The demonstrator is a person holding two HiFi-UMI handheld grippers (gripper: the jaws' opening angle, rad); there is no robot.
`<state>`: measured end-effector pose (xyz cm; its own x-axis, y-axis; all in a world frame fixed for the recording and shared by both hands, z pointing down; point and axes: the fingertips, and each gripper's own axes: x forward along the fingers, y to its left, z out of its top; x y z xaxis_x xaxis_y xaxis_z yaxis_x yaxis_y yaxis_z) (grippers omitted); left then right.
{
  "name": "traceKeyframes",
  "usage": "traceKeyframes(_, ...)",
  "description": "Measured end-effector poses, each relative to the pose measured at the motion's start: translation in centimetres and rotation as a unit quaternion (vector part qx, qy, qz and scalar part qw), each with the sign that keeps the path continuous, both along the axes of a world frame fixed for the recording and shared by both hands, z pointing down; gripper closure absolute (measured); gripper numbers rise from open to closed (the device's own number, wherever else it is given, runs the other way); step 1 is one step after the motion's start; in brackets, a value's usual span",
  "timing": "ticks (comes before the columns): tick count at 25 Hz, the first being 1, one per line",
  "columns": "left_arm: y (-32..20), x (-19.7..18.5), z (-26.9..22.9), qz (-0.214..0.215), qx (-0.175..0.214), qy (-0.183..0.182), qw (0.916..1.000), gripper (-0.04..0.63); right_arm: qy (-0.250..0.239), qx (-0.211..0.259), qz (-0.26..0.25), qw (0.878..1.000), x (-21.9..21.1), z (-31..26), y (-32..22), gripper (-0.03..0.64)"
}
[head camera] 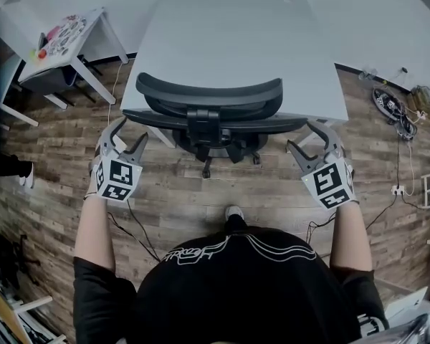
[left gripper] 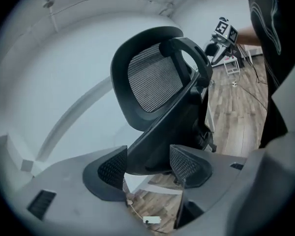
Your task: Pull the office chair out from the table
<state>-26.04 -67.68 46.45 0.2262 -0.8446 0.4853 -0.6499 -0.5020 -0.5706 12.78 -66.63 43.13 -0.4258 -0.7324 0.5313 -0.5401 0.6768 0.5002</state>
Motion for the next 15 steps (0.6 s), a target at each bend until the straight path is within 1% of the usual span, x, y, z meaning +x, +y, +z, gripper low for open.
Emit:
traceKeyframes(2, -0.7, -0.3, 0.4, 0.014, -0.005, -0.034, 0.9993, 0.346, 0.029, 0.000, -0.006, 1.000, 0.1, 1.0, -0.7, 0.360)
traceKeyframes(5, -1.6, -0.8, 0.6, 0.033, -0.007, -0.084, 0.9959, 0.347, 0.075, 0.006, -0.021, 0.997, 0.0, 2.1, -1.4, 0.359)
traceKeyframes(7, -2.3, -0.9, 0.5, 0.044, -0.007, -0.108, 0.9932, 0.347, 0.105, 0.016, -0.029, 0.994, 0.0, 2.4, -1.8, 0.359)
traceKeyframes(9, -2.8, -0.9, 0.5, 0.054, -0.016, -0.121, 0.9910, 0.347, 0.121, 0.020, -0.034, 0.992, -0.1, 2.6, -2.1, 0.359)
traceKeyframes(12, -3.2, -0.9, 0.9, 0.070, -0.035, -0.138, 0.9874, 0.347, 0.131, 0.022, -0.039, 0.990, -0.5, 2.8, -2.5, 0.359)
traceKeyframes(15, -3.6, -0.9, 1.2, 0.079, -0.042, -0.148, 0.9849, 0.350, 0.136, 0.024, -0.040, 0.990, -0.9, 3.0, -3.1, 0.359)
